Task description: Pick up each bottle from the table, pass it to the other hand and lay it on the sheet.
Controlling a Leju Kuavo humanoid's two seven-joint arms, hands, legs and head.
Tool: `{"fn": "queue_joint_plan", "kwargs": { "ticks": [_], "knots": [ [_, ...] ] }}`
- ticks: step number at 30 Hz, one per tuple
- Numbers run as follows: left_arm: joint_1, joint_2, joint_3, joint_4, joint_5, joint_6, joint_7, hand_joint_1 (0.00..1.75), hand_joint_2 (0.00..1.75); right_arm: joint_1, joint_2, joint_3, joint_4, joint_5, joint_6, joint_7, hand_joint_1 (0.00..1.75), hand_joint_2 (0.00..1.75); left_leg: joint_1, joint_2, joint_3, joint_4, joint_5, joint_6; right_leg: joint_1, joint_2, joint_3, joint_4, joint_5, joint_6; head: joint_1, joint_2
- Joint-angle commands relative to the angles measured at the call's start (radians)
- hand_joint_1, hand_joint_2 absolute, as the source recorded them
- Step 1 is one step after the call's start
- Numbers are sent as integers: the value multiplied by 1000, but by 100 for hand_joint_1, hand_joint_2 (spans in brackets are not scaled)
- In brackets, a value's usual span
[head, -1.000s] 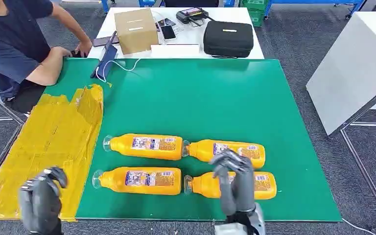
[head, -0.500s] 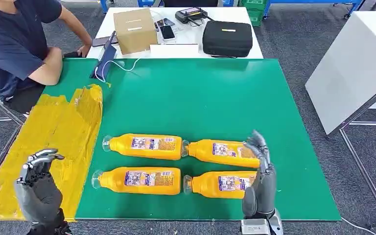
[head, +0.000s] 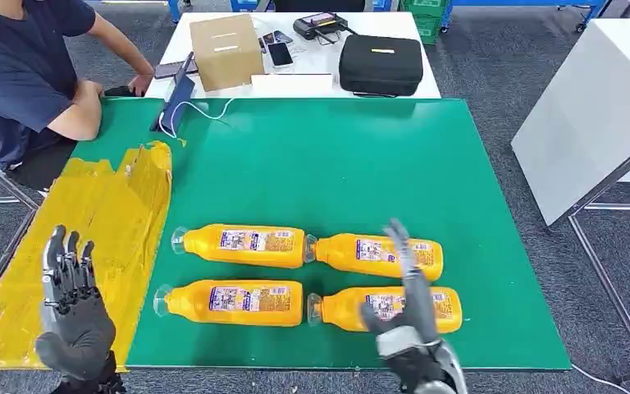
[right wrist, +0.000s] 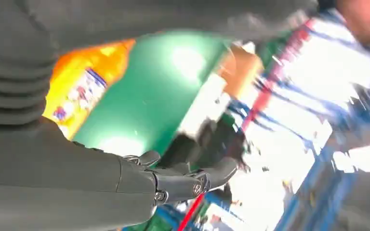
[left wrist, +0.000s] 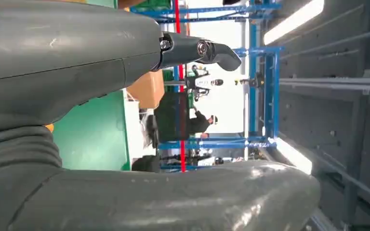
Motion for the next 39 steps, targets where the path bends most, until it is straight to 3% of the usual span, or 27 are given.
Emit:
{"fn": "queue_joint_plan", "kwargs": {
  "ticks": [1,10,16,21,39],
  "knots": [
    [-76,-6,-3,152,-24,-20,-27,0,0,-253,-2,244,348,140,21,105,0,175,2,6,3,-1,1,-2,3,7,2,-3,3,-2,0,0],
    [-91,-16,15,182,-29,-32,-27,0,0,-351,21,407,415,242,29,217,0,175,2,3,2,-1,1,0,2,3,3,-2,1,-1,0,0],
    [-91,-16,15,182,-29,-33,-27,0,0,-354,22,411,417,245,29,220,0,175,1,1,0,-1,2,1,0,1,1,-1,1,-1,0,0],
    [-98,-16,28,191,-31,-39,-26,0,0,-451,44,503,557,283,97,302,0,175,2,4,0,0,2,0,1,4,0,-1,2,-1,0,0],
    [-97,-17,29,192,-30,-41,-26,0,0,-455,46,513,568,293,90,310,0,175,1,1,-1,0,2,1,1,1,0,-1,1,-1,0,0]
  ]
}}
